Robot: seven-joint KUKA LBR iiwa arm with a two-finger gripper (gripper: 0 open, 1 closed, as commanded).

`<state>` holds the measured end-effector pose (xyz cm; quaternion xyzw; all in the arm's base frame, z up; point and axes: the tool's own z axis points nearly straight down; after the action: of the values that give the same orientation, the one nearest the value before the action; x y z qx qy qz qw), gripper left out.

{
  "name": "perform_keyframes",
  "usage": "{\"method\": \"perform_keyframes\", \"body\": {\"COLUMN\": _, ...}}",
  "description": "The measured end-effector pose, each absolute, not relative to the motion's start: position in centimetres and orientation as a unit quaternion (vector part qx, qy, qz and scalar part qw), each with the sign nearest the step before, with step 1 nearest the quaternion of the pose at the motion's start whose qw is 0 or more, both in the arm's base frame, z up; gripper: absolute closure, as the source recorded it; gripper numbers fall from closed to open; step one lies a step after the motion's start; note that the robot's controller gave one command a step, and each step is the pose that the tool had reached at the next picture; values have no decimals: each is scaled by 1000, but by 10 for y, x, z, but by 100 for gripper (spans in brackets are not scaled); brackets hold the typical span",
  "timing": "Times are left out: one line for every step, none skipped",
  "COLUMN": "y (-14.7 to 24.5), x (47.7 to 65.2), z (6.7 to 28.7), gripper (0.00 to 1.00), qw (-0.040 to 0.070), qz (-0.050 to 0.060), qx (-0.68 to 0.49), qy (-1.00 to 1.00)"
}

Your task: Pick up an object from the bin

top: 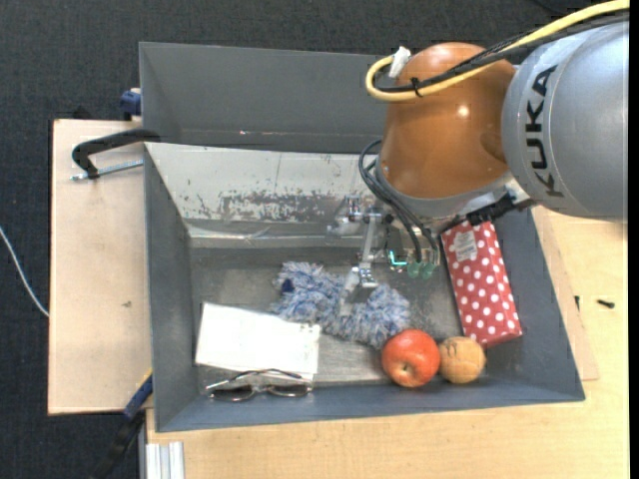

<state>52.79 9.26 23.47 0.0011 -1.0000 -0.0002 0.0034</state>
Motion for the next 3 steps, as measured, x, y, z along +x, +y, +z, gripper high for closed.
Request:
{"method": "perform_keyframes", "body": {"y": 92, "x": 529, "z": 239, "gripper": 0, "qw": -1, "qz": -1, "qx": 0, "qy": -1000}}
{"method": "perform_keyframes", "body": {"y": 84, "x": 541, "z": 189, "gripper": 0, "qw": -3, "qz": -1, "qx": -32, "qy": -999}}
{"method": "perform_keyframes", "body": {"y": 76, "x": 552, "z": 114, "gripper": 0, "qw": -2, "qz": -1, "qx": -35, "qy": -999}}
